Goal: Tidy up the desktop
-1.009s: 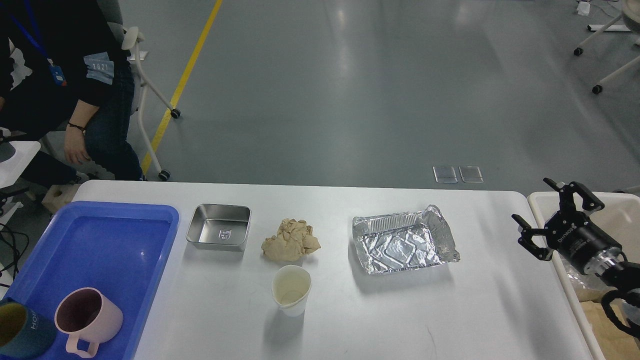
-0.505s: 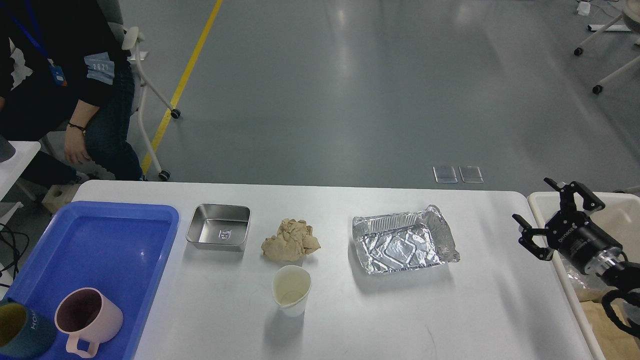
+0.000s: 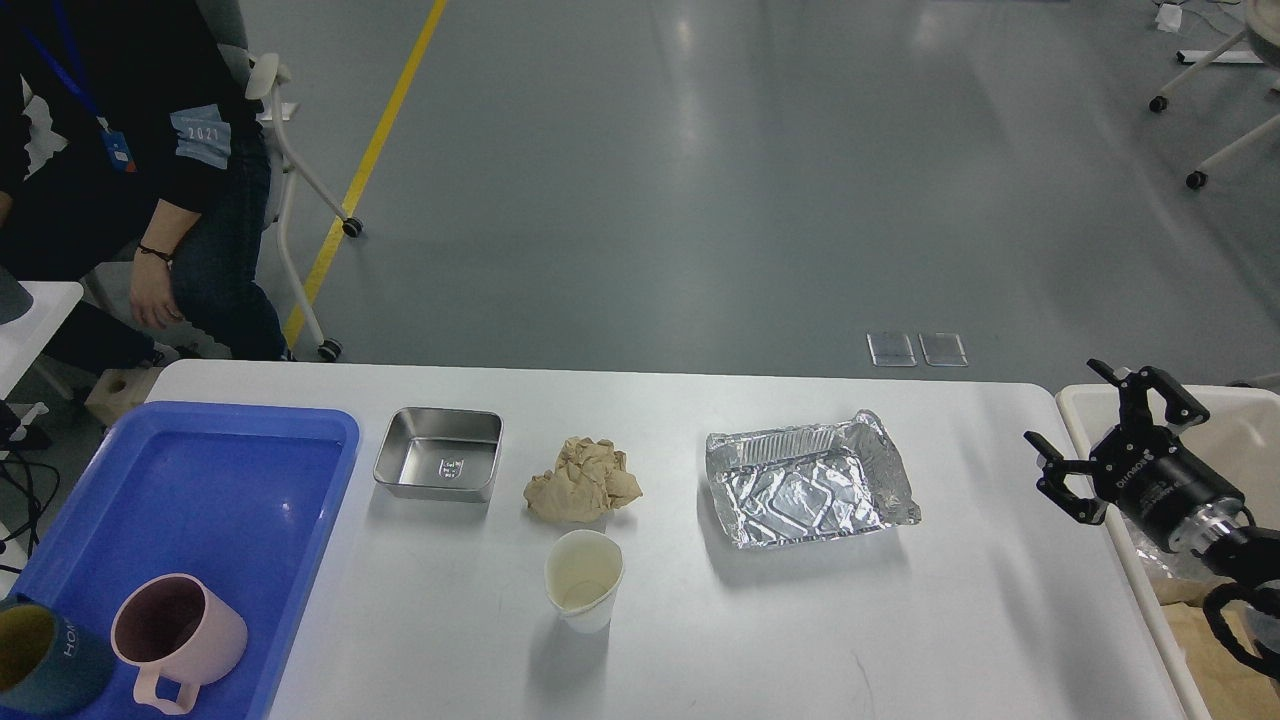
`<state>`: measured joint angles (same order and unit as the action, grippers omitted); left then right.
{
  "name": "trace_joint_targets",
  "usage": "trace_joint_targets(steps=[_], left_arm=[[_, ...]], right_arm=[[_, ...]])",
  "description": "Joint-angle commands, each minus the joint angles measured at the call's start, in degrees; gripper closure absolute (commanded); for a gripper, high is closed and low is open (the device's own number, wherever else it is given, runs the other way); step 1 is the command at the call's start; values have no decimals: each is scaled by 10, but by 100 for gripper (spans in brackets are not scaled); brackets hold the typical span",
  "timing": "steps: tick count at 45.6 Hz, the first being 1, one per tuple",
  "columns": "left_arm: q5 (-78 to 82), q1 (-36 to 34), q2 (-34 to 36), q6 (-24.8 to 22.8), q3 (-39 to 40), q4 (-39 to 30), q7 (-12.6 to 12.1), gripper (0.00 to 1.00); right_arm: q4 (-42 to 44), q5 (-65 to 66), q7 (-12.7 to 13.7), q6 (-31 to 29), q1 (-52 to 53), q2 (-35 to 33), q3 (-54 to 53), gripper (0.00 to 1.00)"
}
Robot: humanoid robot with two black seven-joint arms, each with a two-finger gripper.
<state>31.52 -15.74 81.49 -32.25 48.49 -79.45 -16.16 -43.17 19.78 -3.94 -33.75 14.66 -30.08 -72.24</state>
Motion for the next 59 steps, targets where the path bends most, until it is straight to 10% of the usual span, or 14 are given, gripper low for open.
trace_joint_targets(steps=[1, 27, 41, 59], left_arm=[[1, -10, -1, -2, 0, 0, -3, 3], [-2, -71, -42, 9, 4, 25, -7, 3], [2, -79, -106, -12, 31, 73, -80, 3], [21, -110, -125, -78, 70, 73, -82, 3]], right_arm=[[-1, 0, 1, 0, 0, -1, 0, 0], [-2, 0, 1, 0, -1, 0, 0, 0], [0, 0, 1, 2, 0, 0, 0, 0], [0, 0, 1, 1, -2, -1, 0, 0]])
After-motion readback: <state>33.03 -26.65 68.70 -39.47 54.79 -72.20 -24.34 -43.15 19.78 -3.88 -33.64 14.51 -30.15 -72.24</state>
